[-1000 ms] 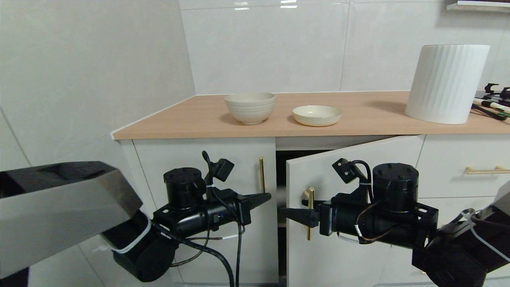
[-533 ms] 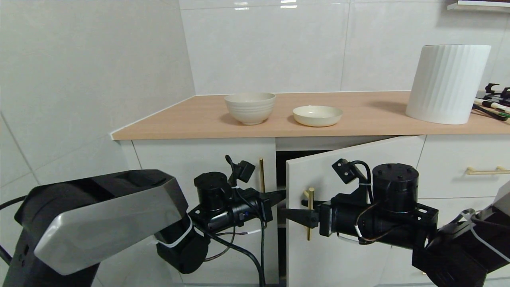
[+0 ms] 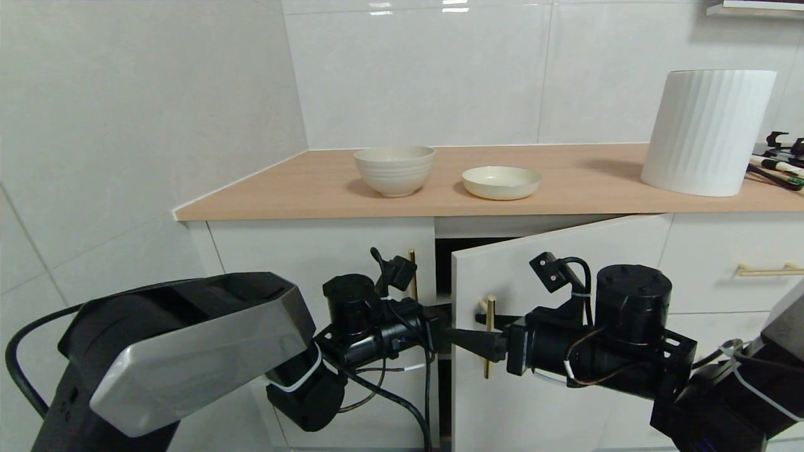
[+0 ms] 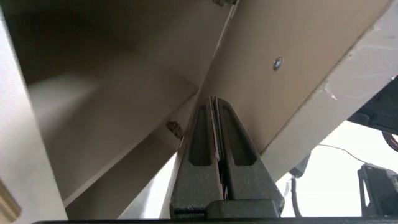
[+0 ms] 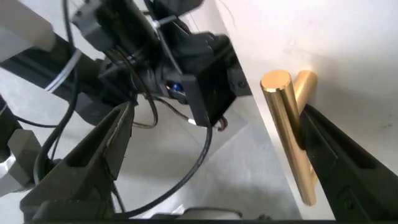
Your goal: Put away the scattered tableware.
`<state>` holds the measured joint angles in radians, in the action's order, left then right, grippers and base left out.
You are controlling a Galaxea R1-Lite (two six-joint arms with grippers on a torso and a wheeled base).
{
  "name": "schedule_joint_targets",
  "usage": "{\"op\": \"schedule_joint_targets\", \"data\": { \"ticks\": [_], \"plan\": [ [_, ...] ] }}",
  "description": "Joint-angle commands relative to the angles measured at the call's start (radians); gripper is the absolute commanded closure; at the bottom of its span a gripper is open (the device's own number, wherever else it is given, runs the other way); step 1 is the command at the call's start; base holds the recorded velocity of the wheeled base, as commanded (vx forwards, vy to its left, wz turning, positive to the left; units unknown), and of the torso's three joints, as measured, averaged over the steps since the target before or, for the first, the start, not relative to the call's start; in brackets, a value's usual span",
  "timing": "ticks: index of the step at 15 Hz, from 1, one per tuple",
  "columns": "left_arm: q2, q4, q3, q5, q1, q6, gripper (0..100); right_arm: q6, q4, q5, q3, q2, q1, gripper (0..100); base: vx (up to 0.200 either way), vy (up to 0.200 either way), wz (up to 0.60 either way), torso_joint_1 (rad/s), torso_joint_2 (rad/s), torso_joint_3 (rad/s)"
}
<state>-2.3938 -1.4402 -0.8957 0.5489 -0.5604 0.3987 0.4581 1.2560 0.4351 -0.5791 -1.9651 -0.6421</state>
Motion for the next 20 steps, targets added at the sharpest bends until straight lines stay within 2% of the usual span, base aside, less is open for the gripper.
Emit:
{"op": "schedule_joint_targets", "data": {
  "ticks": [1, 3, 6, 9, 12, 14, 16, 20],
  "plan": [
    [0.002, 0.0, -0.006, 0.003, -0.006, 0.0, 100, -0.027, 0.048, -0.009, 0.018, -0.035, 0.036, 0, 0.0, 0.0, 0.0, 0.0, 0.0, 0.0],
    [0.004, 0.001, -0.012, 0.003, -0.009, 0.0, 100, -0.093, 0.049, -0.009, 0.033, -0.04, 0.081, 0, 0.0, 0.0, 0.0, 0.0, 0.0, 0.0],
    [0.005, 0.003, -0.017, 0.002, -0.018, 0.0, 100, -0.096, 0.042, -0.007, 0.078, 0.02, 0.107, 0, 0.0, 0.0, 0.0, 0.0, 0.0, 0.0],
    [0.007, 0.003, -0.017, 0.002, -0.018, 0.002, 100, -0.107, 0.039, -0.007, 0.208, 0.111, 0.165, 0, 0.0, 0.0, 0.0, 0.0, 0.0, 0.0],
    [0.016, 0.003, -0.014, 0.002, -0.019, 0.0, 100, -0.137, 0.039, -0.019, 0.323, 0.19, 0.167, 0, 0.0, 0.0, 0.0, 0.0, 0.0, 0.0],
    [0.025, 0.004, -0.008, 0.002, -0.024, 0.002, 100, -0.182, 0.042, -0.088, 0.366, 0.192, 0.156, 0, 0.0, 0.0, 0.0, 0.0, 0.0, 0.0],
    [0.031, 0.004, 0.006, 0.002, -0.038, 0.002, 100, -0.185, 0.045, -0.096, 0.401, 0.204, 0.131, 0, 0.0, 0.0, 0.0, 0.0, 0.0, 0.0],
    [0.033, 0.02, -0.002, -0.009, -0.052, 0.002, 100, -0.185, 0.045, -0.096, 0.427, 0.212, 0.087, 0, -0.2, 0.0, 0.0, 0.004, 0.0, 0.006]
  ]
}}
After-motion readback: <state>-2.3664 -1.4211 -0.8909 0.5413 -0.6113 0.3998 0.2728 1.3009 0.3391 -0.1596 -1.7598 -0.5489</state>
